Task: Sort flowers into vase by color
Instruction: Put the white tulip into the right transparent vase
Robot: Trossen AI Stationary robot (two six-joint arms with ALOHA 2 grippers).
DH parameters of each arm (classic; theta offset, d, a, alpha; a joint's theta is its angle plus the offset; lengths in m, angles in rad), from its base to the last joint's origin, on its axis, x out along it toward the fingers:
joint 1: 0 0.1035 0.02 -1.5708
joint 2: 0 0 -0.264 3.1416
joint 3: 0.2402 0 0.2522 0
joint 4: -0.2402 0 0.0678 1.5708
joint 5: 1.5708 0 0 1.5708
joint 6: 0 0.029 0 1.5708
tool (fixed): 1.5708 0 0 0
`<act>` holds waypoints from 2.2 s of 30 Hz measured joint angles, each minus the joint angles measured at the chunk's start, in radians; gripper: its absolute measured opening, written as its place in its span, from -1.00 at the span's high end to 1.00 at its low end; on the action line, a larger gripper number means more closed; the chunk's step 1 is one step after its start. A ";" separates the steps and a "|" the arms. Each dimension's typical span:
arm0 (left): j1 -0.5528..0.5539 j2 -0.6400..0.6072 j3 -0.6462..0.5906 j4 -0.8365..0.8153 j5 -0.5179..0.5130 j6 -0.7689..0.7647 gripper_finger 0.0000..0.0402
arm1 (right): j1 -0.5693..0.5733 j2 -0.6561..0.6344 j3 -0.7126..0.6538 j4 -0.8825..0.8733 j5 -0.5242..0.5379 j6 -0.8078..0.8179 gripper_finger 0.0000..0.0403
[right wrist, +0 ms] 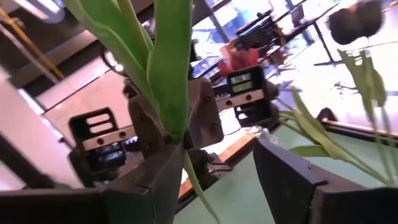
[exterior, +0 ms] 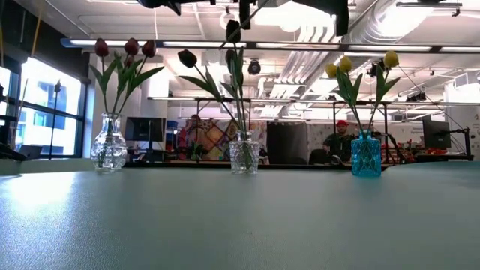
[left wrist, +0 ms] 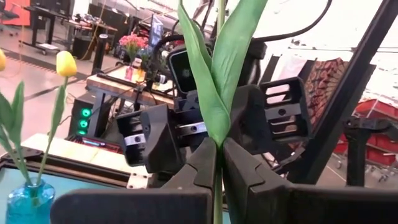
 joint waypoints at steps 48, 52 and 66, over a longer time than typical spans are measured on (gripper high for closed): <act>0.051 -0.085 -0.001 -0.355 0.046 0.023 0.80 | -0.040 0.090 0.266 -0.297 0.055 -0.265 0.98; 0.079 -0.200 -0.002 -0.525 -0.007 0.089 0.79 | -0.107 0.136 0.428 -0.549 0.110 -0.315 0.99; 0.095 -0.434 -0.002 -0.601 -0.137 0.191 0.79 | -0.382 0.438 0.600 -0.588 -0.128 -0.401 1.00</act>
